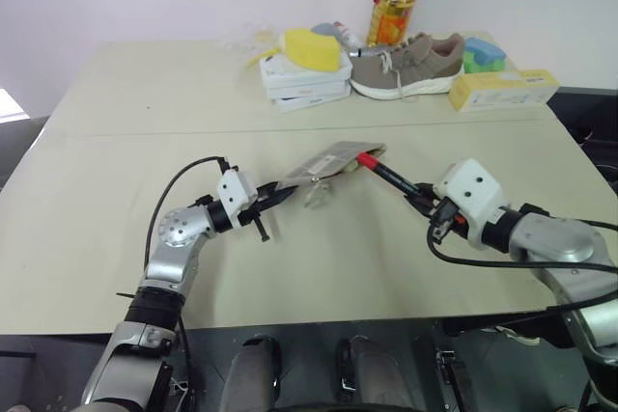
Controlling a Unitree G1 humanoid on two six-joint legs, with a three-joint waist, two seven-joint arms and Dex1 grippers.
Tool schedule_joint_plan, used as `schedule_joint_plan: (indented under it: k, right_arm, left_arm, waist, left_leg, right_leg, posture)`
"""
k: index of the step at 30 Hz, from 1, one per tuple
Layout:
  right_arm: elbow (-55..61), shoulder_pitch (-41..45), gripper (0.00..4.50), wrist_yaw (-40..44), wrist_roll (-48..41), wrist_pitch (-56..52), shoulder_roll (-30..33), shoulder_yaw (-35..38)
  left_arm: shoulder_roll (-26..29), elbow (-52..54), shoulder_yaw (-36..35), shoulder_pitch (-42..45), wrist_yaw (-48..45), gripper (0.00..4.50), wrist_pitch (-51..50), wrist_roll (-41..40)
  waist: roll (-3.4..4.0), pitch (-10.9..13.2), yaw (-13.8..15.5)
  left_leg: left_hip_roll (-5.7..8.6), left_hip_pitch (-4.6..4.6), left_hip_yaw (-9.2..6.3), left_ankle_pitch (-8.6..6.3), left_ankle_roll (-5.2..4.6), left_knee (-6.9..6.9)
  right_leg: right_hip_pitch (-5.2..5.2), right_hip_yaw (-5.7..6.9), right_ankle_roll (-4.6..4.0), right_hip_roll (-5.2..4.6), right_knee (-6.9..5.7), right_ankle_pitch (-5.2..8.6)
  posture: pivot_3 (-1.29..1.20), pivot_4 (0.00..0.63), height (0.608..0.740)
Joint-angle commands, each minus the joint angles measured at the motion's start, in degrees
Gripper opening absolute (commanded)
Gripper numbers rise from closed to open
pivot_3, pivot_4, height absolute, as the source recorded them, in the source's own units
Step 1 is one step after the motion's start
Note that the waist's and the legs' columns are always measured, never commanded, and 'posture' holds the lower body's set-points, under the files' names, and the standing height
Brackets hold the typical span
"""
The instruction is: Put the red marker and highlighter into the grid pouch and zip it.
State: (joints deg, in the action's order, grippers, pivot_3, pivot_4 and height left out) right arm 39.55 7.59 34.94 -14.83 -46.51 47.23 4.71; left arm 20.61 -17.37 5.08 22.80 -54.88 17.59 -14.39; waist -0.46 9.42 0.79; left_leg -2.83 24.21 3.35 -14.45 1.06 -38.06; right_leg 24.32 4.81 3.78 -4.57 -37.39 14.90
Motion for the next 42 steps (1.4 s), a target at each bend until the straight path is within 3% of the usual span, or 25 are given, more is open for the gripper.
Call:
schedule_joint_plan:
  k: [1,18,28,39,40,42]
  right_arm:
    - [2.43,0.84,0.41,0.61,0.53,-0.15,1.70,-1.25]
    - [2.46,4.05,0.41,0.97,3.14,-0.23,2.77,-6.47]
    - [0.73,13.20,0.41,5.63,16.21,4.00,13.92,-19.63]
    - [-1.65,18.41,0.41,11.29,22.85,8.10,11.15,-25.67]
    - [-1.64,18.52,1.44,11.65,23.19,7.99,10.75,-25.62]
    - [-1.83,18.68,2.20,11.55,24.48,8.56,10.24,-25.20]
  left_arm:
    - [-0.27,0.10,-1.10,0.79,-0.45,0.00,1.37,-1.01]
    - [-0.20,0.05,-0.22,0.44,-2.57,0.00,4.09,-0.13]
    - [0.79,3.78,2.67,0.31,-9.39,0.00,4.20,-1.55]
    - [0.00,9.43,4.67,-1.50,-10.60,0.00,0.58,-1.64]
    - [-0.01,9.60,4.68,-1.56,-10.56,0.00,0.38,-1.61]
    - [0.15,9.71,4.63,-1.61,-10.36,0.00,0.14,-1.54]
  waist:
    - [0.00,0.00,0.00]
    - [-0.01,0.00,-0.01]
    - [0.00,0.01,-0.09]
    - [0.00,0.01,-0.14]
    - [0.00,0.01,-0.12]
    - [-0.01,0.01,-0.01]
  left_leg:
    - [0.00,0.01,0.00,0.00,0.00,0.00]
    - [0.00,0.01,0.01,0.00,0.00,0.00]
    - [-0.01,0.02,0.00,0.00,0.00,0.01]
    - [-0.01,0.04,0.02,0.00,0.00,0.00]
    - [-0.01,0.04,0.01,0.00,0.00,0.00]
    - [-0.01,0.04,0.02,0.00,0.00,-0.01]
  right_leg:
    - [0.00,0.00,0.00,0.00,0.01,0.00]
    - [0.00,0.01,0.00,0.00,0.01,0.00]
    - [0.03,0.01,-0.02,0.00,0.03,0.01]
    - [0.04,0.01,-0.01,0.01,0.05,0.01]
    - [0.03,0.01,-0.01,0.01,0.04,0.00]
    - [0.04,0.01,-0.01,0.00,0.05,0.00]
  posture:
    - [0.00,0.150,0.740]
    - [0.00,0.150,0.740]
    - [0.00,0.150,0.740]
    - [0.00,0.150,0.740]
    - [0.00,0.150,0.740]
    - [0.00,0.150,0.740]
